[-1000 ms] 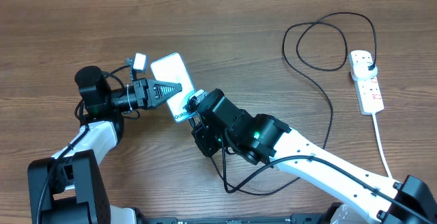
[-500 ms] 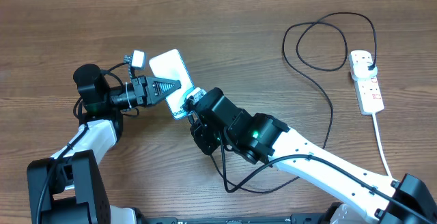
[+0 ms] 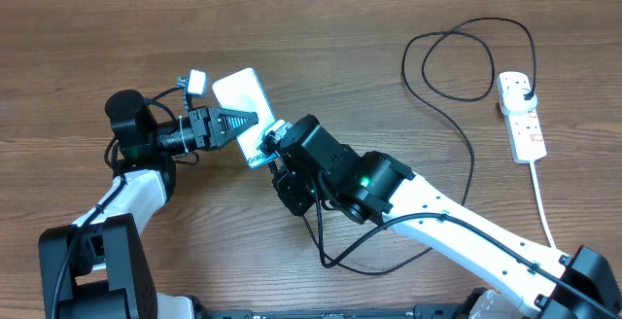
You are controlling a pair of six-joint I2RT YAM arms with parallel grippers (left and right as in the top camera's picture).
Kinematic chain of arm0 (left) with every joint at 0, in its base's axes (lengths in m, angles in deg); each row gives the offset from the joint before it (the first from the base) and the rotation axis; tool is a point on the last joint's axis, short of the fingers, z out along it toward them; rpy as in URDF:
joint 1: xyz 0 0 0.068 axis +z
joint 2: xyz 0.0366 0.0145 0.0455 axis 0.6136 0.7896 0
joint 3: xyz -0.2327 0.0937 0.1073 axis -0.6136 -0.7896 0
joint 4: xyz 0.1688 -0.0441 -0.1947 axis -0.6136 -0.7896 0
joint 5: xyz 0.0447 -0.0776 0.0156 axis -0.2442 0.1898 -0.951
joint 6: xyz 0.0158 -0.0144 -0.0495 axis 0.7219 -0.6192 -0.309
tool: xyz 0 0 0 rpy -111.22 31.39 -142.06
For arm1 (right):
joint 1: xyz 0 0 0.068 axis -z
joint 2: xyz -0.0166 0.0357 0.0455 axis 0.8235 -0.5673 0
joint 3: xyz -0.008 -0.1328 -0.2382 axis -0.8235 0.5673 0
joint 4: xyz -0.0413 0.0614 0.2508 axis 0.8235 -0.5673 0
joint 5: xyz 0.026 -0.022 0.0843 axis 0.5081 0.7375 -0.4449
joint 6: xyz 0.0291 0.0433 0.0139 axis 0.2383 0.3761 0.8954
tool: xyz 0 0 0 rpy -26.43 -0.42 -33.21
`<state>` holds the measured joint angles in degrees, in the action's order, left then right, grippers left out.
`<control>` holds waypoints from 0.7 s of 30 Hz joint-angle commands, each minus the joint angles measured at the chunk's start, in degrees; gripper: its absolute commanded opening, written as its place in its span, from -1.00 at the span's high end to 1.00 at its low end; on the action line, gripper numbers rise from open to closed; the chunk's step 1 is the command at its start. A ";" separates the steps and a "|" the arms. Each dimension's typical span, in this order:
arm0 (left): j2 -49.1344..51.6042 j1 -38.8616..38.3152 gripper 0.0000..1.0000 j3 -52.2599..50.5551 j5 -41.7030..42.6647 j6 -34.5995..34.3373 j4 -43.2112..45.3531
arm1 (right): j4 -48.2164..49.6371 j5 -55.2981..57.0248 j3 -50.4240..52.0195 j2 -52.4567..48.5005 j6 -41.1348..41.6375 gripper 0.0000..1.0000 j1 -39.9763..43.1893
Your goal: Plug charger to phone and switch on socket
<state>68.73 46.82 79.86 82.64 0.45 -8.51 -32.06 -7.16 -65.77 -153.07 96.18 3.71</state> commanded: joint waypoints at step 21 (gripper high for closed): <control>-0.13 -3.37 0.92 -1.27 5.29 7.76 0.00 | -13.40 0.61 -8.70 1.90 5.03 -0.11 0.00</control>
<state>68.73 43.50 78.48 86.24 4.80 -8.94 -44.14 -7.03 -73.25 -152.04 100.35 4.06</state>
